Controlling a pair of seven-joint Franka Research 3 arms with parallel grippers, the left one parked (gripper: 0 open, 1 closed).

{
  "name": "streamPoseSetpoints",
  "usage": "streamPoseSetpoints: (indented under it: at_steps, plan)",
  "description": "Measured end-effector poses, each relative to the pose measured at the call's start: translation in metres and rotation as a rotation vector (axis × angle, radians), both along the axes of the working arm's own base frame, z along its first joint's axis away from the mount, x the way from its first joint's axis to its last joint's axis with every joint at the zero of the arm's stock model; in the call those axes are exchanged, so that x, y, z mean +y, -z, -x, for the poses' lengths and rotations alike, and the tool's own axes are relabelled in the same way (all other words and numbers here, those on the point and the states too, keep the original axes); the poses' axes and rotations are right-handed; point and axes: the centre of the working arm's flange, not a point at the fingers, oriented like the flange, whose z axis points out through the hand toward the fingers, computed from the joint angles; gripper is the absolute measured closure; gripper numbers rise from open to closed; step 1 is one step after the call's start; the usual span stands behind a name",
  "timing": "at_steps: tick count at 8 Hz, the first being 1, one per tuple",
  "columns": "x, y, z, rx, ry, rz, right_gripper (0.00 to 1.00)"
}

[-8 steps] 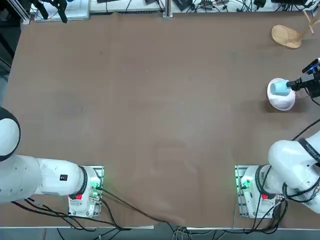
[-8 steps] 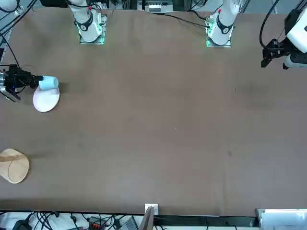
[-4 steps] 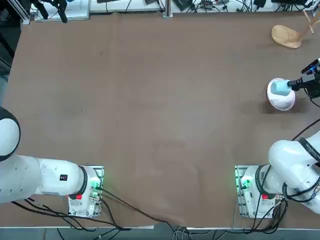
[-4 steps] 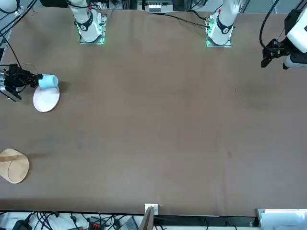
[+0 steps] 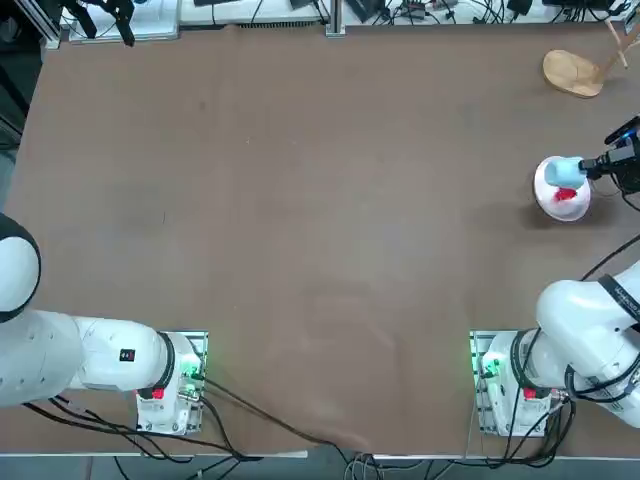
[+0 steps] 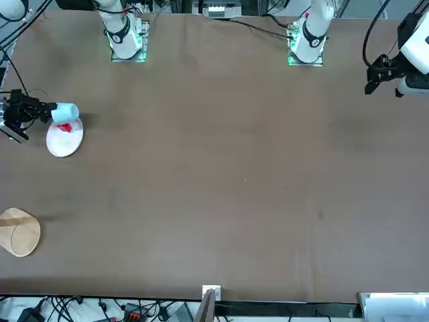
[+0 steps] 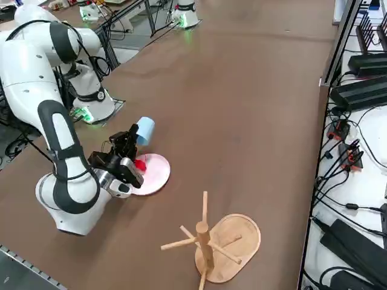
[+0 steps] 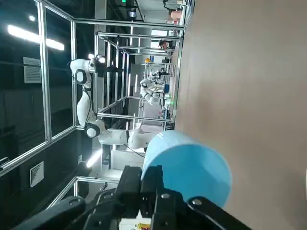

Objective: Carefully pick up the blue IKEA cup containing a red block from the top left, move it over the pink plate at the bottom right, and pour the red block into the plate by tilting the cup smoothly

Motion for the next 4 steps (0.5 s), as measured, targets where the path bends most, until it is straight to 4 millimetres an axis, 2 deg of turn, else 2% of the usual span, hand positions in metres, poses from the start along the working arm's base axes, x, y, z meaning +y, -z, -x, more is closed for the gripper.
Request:
streamPoseSetpoints:
  at_steps: [2,4]
  plan:
    - [-0.0015,0.0005,0.0013,0.002,0.001,0.003,0.98]
    - [-0.0036,0.0025,-0.0077,-0.006,0.009,0.077,0.98]
